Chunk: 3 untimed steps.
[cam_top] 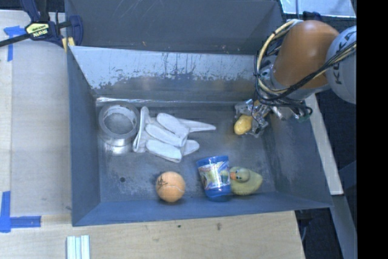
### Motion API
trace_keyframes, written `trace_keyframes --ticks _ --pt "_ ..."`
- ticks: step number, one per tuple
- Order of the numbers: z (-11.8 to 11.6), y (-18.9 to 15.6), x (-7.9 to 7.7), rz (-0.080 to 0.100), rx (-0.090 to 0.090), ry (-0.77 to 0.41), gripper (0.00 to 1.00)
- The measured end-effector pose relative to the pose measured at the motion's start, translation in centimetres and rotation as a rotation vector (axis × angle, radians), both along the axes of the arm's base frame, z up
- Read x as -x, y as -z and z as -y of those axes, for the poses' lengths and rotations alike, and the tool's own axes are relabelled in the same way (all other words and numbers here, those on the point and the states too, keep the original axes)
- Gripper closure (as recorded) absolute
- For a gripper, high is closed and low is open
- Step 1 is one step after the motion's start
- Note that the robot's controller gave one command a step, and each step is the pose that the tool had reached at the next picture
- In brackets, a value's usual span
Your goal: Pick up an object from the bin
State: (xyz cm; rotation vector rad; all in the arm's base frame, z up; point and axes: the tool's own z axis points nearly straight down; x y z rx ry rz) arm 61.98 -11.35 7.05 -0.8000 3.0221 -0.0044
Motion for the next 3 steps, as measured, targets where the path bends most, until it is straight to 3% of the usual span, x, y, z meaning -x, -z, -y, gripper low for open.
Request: trace_keyframes --ticks 3 --pt "0.0 0.0 0.0 0.0 0.0 -0.001 1.0"
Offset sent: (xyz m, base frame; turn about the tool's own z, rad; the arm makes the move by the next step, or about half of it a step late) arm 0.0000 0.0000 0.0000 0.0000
